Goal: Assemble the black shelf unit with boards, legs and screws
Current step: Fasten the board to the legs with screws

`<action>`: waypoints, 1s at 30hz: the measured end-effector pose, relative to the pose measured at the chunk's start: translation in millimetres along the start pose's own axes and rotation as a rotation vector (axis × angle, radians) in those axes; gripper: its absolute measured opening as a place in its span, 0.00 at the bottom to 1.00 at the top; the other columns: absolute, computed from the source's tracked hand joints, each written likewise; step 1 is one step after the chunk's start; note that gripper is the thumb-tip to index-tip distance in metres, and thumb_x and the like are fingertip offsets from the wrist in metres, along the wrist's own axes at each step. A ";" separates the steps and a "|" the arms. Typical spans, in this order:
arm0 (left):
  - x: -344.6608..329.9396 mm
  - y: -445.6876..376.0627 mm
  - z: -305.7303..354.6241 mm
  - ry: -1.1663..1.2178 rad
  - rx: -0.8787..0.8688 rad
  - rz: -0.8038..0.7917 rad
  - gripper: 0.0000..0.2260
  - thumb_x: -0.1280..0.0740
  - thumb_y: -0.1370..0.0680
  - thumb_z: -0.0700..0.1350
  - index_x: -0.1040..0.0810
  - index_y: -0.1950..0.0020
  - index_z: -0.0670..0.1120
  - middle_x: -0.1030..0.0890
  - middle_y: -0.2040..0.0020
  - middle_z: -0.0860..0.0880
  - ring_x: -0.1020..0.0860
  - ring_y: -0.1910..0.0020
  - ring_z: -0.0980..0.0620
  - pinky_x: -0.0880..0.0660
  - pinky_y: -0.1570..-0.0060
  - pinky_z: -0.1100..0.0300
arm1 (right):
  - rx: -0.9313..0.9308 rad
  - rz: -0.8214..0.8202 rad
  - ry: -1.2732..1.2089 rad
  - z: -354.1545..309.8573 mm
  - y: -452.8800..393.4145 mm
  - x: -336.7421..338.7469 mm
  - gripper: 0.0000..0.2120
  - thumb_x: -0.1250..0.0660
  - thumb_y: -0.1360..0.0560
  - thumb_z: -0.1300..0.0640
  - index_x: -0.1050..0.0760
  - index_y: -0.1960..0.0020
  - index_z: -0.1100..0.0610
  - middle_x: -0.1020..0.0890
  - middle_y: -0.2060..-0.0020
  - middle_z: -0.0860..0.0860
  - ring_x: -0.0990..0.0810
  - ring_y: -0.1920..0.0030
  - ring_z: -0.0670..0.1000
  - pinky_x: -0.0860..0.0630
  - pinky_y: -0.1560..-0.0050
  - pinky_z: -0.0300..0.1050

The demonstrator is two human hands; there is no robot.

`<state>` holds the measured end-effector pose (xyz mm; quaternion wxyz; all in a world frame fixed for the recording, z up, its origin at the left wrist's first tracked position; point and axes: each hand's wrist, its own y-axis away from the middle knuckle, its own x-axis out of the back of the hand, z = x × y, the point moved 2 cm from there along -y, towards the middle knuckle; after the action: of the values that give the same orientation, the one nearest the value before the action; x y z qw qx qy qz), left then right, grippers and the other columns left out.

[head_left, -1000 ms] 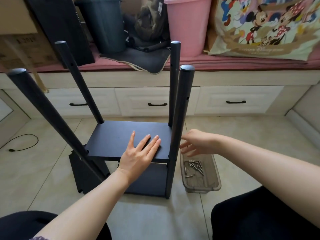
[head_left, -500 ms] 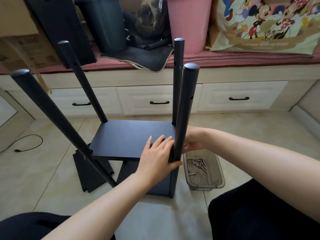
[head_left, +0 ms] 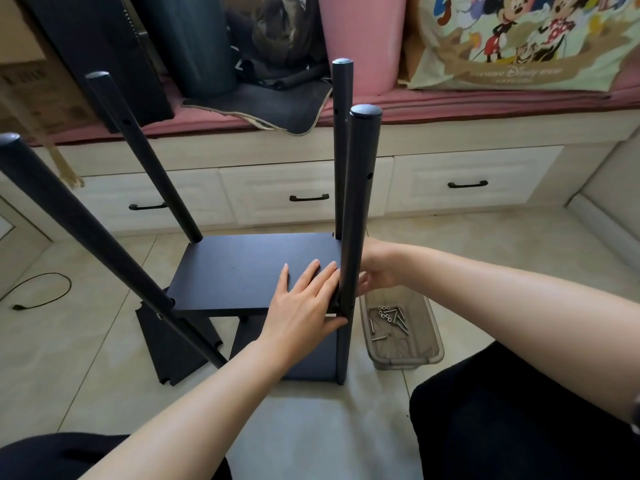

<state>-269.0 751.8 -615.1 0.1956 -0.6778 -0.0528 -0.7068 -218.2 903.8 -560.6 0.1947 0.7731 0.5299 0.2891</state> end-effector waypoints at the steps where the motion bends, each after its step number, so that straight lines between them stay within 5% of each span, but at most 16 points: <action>1: 0.3 0.6 0.0 0.007 -0.017 0.014 0.35 0.34 0.21 0.61 0.41 0.18 0.49 0.38 0.19 0.53 0.42 0.19 0.47 0.46 0.23 0.37 | 0.001 0.001 0.000 0.1 0.0 0.3 0.16 0.34 0.23 0.67 0.26 0.36 0.70 0.20 0.44 0.65 0.18 0.45 0.63 0.20 0.43 0.59; 12: 9.3 -3.4 11.4 0.509 0.074 0.118 0.24 0.26 0.24 0.47 0.24 0.28 0.48 0.24 0.28 0.53 0.32 0.24 0.52 0.44 0.22 0.49 | 0.017 0.038 -0.050 4.3 -3.1 -1.8 0.09 0.34 0.25 0.71 0.26 0.46 0.65 0.24 0.54 0.61 0.22 0.55 0.58 0.19 0.47 0.56; 24: 9.7 -6.8 7.7 0.457 0.065 0.132 0.24 0.25 0.24 0.47 0.25 0.29 0.48 0.23 0.29 0.53 0.27 0.29 0.51 0.42 0.23 0.46 | 0.002 0.122 -0.128 -0.2 -7.1 3.6 0.09 0.36 0.25 0.72 0.24 0.45 0.68 0.21 0.55 0.62 0.19 0.58 0.58 0.18 0.61 0.51; 30: 8.6 -3.3 8.5 0.325 0.085 0.180 0.26 0.24 0.25 0.50 0.24 0.30 0.46 0.19 0.34 0.50 0.25 0.30 0.49 0.37 0.25 0.46 | -0.018 0.047 -0.107 1.2 -7.1 4.4 0.06 0.36 0.26 0.74 0.25 0.54 0.65 0.24 0.58 0.60 0.24 0.58 0.57 0.20 0.64 0.48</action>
<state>-262.3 755.9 -605.4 0.2923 -0.5479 0.0103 -0.7838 -221.2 910.5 -564.8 0.2227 0.7981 0.4977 0.2564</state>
